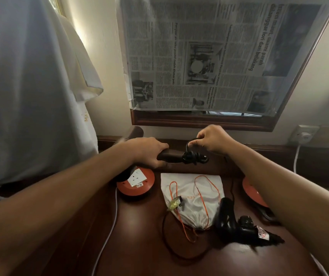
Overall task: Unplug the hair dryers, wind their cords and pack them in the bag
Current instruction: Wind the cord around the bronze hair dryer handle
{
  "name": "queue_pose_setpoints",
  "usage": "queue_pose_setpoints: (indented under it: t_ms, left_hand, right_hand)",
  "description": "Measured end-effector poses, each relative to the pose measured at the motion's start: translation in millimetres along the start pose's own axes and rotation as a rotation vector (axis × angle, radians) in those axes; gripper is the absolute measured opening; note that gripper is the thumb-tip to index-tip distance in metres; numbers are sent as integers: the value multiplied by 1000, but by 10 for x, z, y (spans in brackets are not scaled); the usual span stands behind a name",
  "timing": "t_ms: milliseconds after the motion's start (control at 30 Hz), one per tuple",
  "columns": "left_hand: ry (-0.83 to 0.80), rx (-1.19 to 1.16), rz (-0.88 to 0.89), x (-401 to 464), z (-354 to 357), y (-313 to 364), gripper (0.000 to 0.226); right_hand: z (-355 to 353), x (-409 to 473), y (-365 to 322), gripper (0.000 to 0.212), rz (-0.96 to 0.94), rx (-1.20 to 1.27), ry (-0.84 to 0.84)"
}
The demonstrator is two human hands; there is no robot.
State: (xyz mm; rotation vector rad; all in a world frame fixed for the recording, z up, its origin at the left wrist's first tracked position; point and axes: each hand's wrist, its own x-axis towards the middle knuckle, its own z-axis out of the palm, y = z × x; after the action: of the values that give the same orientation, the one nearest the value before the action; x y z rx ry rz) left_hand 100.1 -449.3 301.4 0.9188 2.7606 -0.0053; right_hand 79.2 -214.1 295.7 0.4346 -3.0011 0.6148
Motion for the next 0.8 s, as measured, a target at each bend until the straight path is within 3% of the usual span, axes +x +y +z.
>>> queue_pose_setpoints:
  t_ms: [367, 600, 800]
  left_hand:
    - [-12, -30, -69, 65, 95, 117, 35]
    - [26, -131, -195, 219, 132, 63, 32]
    - [96, -148, -292, 293, 134, 25, 43]
  right_hand:
    - [-24, -47, -191, 24, -111, -43, 36]
    - [79, -154, -252, 18, -157, 71, 204]
    - [235, -277, -178, 18, -152, 157, 374]
